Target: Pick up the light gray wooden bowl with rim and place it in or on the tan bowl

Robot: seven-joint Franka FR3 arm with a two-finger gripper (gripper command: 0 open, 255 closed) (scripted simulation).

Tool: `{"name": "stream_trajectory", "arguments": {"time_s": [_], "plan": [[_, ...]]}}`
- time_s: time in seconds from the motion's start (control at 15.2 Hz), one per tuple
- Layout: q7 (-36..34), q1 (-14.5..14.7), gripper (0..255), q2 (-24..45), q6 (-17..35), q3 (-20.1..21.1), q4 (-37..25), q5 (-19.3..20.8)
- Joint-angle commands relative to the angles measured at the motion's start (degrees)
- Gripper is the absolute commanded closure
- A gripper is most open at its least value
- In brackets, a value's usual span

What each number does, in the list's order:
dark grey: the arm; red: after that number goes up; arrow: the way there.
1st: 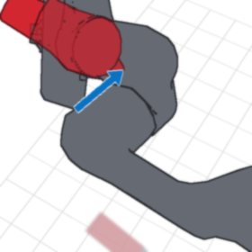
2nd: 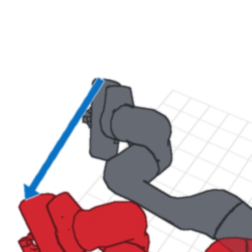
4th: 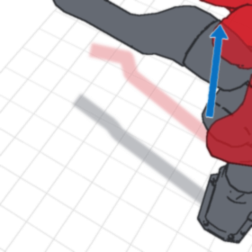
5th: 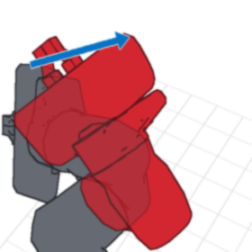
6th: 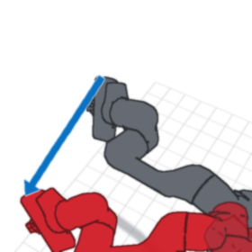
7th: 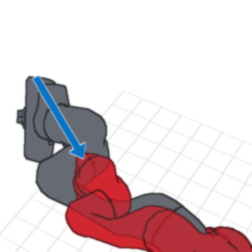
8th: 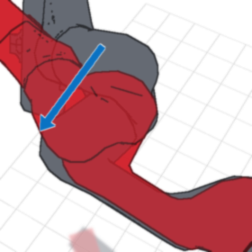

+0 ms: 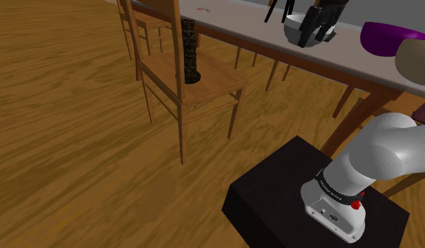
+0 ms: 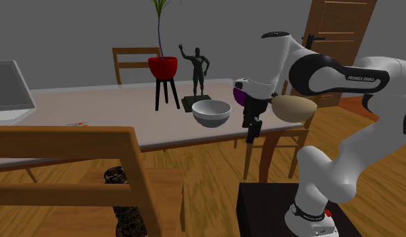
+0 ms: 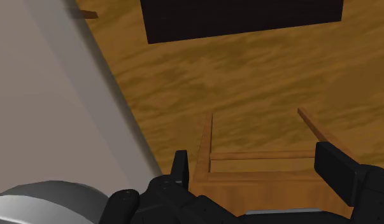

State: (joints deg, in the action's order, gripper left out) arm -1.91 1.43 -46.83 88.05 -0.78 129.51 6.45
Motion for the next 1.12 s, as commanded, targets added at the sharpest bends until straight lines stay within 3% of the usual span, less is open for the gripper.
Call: {"name": "stream_trajectory", "arguments": {"time_s": [0.0, 0.46, 0.86, 1.06], "plan": [[0.0, 0.0, 0, 0.0, 0.0, 0.0, 0.0, 0.0], [9.09, -0.62, 0, 11.08, 2.65, -6.23, -10.04, 4.44], [16.38, -0.68, 0, 20.99, 3.76, -10.72, -20.44, 5.85], [16.26, -0.81, 0, 20.56, 6.05, -11.02, -17.75, 6.03]]}}
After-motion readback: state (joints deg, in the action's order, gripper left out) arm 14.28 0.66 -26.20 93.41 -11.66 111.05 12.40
